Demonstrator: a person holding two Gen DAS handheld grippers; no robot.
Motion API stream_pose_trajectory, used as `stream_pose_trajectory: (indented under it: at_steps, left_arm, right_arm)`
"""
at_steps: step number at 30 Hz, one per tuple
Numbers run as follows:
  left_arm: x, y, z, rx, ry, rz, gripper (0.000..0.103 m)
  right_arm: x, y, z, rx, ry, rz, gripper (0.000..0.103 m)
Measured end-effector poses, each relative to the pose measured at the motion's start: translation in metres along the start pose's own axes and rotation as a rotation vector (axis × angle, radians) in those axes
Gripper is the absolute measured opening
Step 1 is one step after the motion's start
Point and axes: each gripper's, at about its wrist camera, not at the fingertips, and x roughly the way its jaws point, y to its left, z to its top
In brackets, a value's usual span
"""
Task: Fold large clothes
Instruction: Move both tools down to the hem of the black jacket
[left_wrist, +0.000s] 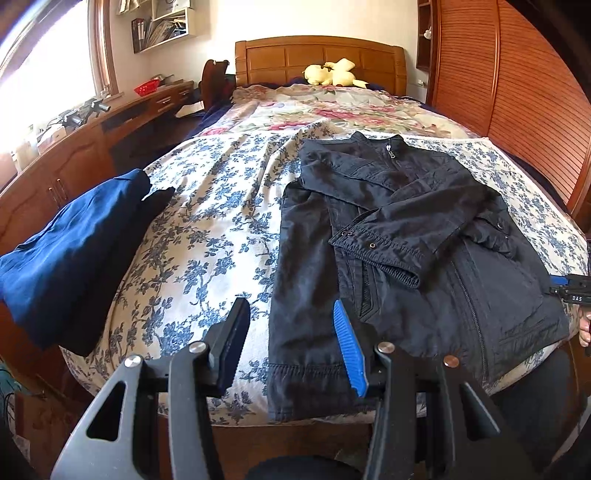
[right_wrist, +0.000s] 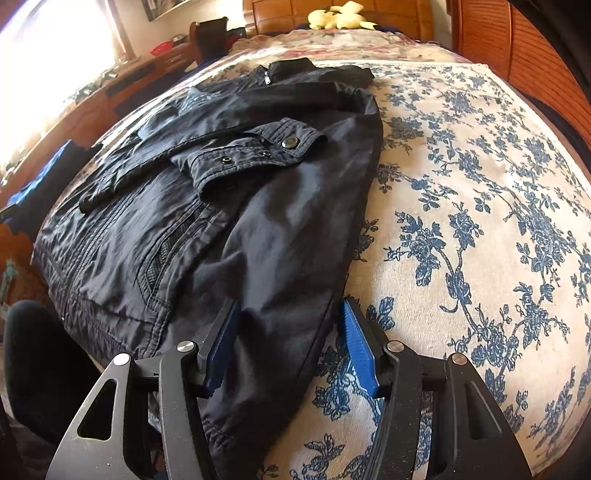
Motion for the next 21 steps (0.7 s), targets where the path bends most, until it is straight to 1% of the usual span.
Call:
stream_pose_trajectory:
  at_steps: [4,8,10,13,14,15,21]
  left_arm:
    - [0.001,0.006,0.001,0.002,0.007,-0.024,0.046]
    - [0.006,0.007,0.001,0.042,0.013,-0.043,0.046]
    - [0.014,0.008,-0.003,0.054,0.032,-0.065,0.038]
    - [0.032,0.008,-0.01,0.081,0.07,-0.097,0.035]
    - [0.037,0.008,-0.012,0.088,0.08,-0.097,0.032]
    - [0.04,0.009,-0.013,0.09,0.087,-0.096,0.032]
    - [0.06,0.021,-0.027,0.066,0.124,-0.123,0.032]
  right_arm:
    - [-0.001,0.002,-0.001,0.021,0.0,-0.024,0.057]
    - [-0.006,0.008,-0.005,0.037,0.01,-0.041,0.057]
    - [-0.01,0.013,-0.008,0.035,0.016,-0.029,0.057]
    - [-0.016,0.02,-0.014,0.034,0.024,-0.025,0.057]
    - [-0.018,0.023,-0.016,0.03,0.023,-0.025,0.054]
    - [-0.02,0.026,-0.017,0.026,0.018,-0.027,0.05]
    - [-0.02,0.032,-0.017,0.045,0.018,-0.053,0.049]
